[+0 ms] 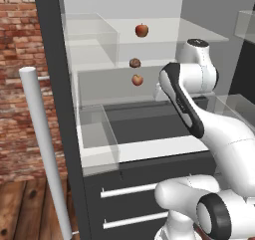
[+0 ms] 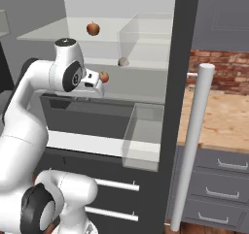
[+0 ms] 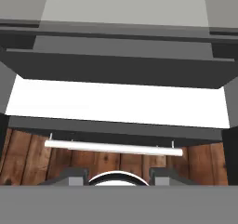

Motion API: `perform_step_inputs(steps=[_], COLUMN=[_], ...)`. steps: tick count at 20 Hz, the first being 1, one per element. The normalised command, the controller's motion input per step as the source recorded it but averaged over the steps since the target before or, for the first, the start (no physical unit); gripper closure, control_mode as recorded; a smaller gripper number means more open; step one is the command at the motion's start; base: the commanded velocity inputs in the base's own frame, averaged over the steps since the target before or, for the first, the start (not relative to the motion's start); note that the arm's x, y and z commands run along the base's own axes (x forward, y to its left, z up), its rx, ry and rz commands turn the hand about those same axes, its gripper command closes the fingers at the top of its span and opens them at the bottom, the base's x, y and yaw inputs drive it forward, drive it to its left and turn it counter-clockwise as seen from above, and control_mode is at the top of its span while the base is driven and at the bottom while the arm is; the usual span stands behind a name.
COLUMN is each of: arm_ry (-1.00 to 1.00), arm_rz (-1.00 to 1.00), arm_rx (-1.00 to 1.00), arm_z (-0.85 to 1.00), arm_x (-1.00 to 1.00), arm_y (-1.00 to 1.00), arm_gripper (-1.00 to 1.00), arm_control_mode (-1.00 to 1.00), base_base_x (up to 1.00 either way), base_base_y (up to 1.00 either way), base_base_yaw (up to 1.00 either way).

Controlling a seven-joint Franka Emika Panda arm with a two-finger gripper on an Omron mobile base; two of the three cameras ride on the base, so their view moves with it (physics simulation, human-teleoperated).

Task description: Pick up the peach and apple from the fridge and place one fruit on each plate on the dining counter.

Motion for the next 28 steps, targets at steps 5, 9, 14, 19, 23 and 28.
perform_step_inputs(steps=[5, 9, 14, 19, 23, 28], arm_ry=[-0.12, -0.21, -0.14, -0.07, -0.08, -0.08], arm_rz=[0.00, 0.00, -0.03, -0.05, -0.01, 0.00], arm_rx=[0.01, 0.04, 0.03, 0.00, 0.00, 0.00], arm_z=[0.08, 0.28, 0.21, 0.25, 0.42, 0.42], arm_x=[-0.10, -0.02, 0.01, 0.12, 0.27, 0.36], arm_y=[0.00, 0.00, 0.00, 0.00, 0.03, 0.12], arm_gripper=[-1.00, -1.00, -1.00, -1.00, -1.00, -1.00], arm_control_mode=[-1.00, -1.00, -1.00, -1.00, -1.00, -1.00], base_base_x=[0.00, 0.00, 0.00, 0.00, 0.00, 0.00], base_base_y=[0.00, 0.00, 0.00, 0.00, 0.00, 0.00], base_base_yaw=[0.00, 0.00, 0.00, 0.00, 0.00, 0.00])
